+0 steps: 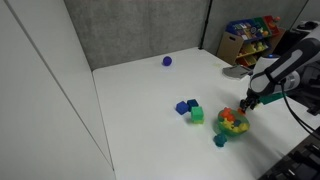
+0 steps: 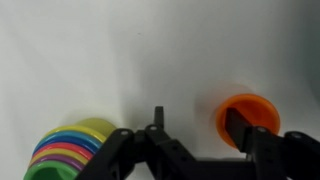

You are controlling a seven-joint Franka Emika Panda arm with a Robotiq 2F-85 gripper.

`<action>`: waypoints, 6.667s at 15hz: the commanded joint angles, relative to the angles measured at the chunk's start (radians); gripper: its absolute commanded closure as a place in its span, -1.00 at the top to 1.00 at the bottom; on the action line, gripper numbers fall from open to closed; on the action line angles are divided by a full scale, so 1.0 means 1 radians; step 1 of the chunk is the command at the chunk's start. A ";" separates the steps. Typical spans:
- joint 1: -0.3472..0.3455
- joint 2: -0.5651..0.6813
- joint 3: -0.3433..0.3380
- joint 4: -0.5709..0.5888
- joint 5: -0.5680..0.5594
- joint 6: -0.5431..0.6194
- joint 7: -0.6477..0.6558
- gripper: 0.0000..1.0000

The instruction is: Put the orange bowl in the small green bowl

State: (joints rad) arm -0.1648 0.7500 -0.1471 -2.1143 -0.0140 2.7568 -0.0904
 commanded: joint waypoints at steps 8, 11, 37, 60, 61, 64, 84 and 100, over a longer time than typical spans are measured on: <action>-0.015 0.010 0.017 0.028 -0.014 0.005 -0.013 -0.88; -0.017 -0.025 0.017 0.016 -0.013 -0.002 -0.016 -0.94; -0.048 0.053 0.074 0.139 -0.006 0.005 -0.031 1.00; -0.120 -0.128 0.036 0.146 0.021 -0.136 -0.038 -0.40; -0.133 -0.134 0.032 0.146 0.024 -0.144 -0.042 -0.40; -0.172 -0.141 0.027 0.142 0.035 -0.164 -0.054 -0.40; -0.217 -0.093 0.020 0.132 0.039 -0.144 -0.098 -0.40; -0.186 -0.110 0.045 0.123 0.030 -0.094 -0.116 1.00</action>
State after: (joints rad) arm -0.3593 0.6556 -0.1109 -1.9872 0.0175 2.6495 -0.1770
